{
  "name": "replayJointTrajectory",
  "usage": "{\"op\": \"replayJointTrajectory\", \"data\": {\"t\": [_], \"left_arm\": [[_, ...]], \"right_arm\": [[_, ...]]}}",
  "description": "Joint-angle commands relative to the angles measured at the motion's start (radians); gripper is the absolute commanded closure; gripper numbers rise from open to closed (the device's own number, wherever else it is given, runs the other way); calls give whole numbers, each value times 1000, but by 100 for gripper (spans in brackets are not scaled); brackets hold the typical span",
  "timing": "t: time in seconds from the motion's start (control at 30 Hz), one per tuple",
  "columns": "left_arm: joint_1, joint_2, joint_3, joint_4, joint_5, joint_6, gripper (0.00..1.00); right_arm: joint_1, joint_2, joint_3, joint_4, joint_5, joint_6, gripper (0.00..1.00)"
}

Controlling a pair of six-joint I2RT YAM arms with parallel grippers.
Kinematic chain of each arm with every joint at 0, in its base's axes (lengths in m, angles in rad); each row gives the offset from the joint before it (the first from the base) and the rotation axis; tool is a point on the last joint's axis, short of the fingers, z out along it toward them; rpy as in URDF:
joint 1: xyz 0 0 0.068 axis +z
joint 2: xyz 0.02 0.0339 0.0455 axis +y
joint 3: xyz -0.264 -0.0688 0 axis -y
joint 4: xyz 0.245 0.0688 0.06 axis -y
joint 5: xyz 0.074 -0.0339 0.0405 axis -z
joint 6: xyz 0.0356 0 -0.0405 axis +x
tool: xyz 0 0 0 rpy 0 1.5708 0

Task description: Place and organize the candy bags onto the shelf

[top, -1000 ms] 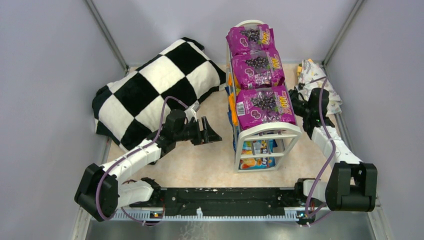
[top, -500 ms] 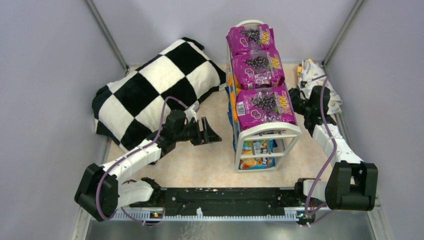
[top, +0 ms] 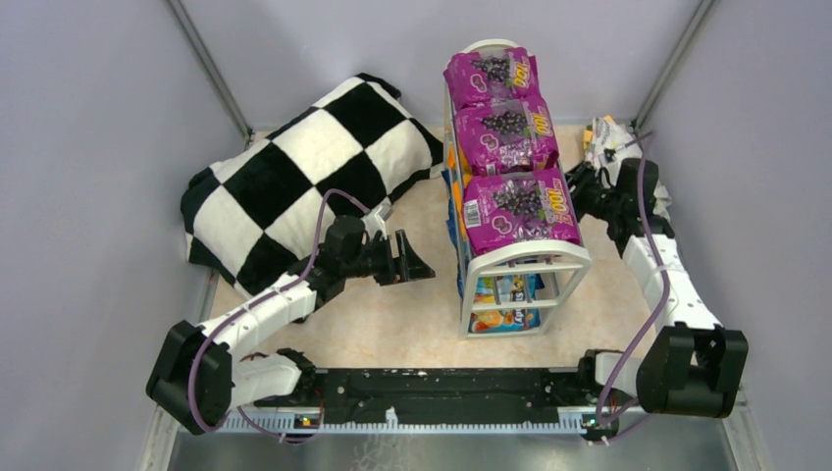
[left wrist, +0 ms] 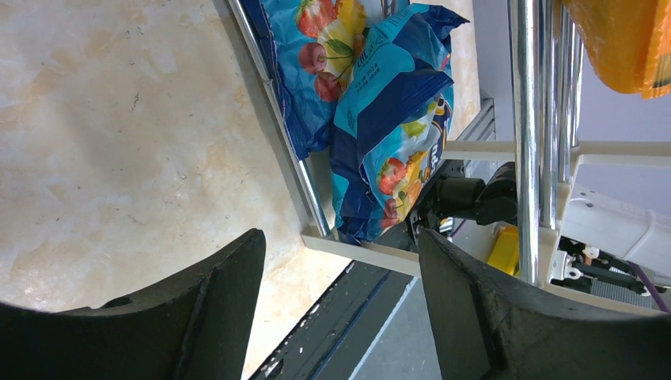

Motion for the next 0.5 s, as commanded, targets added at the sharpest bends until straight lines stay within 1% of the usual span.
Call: {"op": "replayJointTrajectory", "data": {"t": [0.0,0.13,0.23,0.3,0.4,0.47], "left_arm": [[6,-5,-5,27,1,11,23],[6,-6,3,23,2,19,23],[6,-17,39,-36,-30,58,23],[7,-33,86,-105,-83,102,23],[14,-72,178,-241,-203,177,22],[19,-104,240,-299,-281,211,21]], "right_arm": [[-32,-80,62,-136,66,-166,53],[-69,-119,108,-260,97,-269,48],[-82,-152,189,-407,194,-381,39],[-83,-175,270,-505,269,-456,33],[-83,-218,401,-620,368,-511,22],[-83,-243,493,-666,434,-535,17]]}}
